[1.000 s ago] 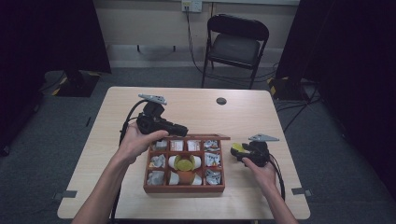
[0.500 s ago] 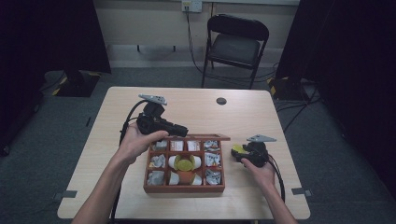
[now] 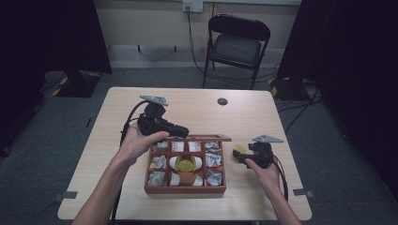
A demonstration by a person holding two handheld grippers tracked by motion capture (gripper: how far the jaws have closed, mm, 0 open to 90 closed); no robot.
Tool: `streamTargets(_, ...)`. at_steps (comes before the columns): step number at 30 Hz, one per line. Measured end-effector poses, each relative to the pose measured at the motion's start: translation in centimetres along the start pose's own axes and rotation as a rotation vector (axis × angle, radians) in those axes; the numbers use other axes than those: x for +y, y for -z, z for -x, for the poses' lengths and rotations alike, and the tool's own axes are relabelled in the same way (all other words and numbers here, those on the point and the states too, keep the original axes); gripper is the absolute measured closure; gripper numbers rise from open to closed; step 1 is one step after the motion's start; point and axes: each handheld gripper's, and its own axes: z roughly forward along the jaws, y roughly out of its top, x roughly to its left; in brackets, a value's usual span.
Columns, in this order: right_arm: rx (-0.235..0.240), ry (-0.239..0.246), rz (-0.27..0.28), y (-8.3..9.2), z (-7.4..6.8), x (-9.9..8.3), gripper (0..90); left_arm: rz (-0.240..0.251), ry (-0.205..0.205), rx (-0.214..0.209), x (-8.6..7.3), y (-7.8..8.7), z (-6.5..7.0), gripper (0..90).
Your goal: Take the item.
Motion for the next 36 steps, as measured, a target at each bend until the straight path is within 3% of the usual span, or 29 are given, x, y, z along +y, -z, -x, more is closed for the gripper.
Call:
streamTargets(5,0.003,0.055,-0.030,1.3,-0.7,-0.5,20.7,-0.001,0.003,0.000,0.0,0.0,0.0,81.7)
streamTargets(10,-0.012,0.063,-0.036,2.5,-0.3,-1.8,20.9,-0.013,0.006,-0.005,0.0,0.0,0.0,81.7)
streamTargets(21,-0.061,0.088,-0.131,1.4,0.3,-4.3,21.6,-0.038,0.029,0.002,-0.3,-0.2,0.4,81.4)
streamTargets(27,-0.091,0.108,-0.108,1.2,0.2,-4.7,20.4,-0.064,0.027,0.000,-0.5,-0.4,0.6,81.4)
streamTargets(36,-0.090,0.112,-0.078,1.1,0.3,-5.0,19.3,-0.071,0.024,0.006,-0.8,-0.5,0.9,81.3)
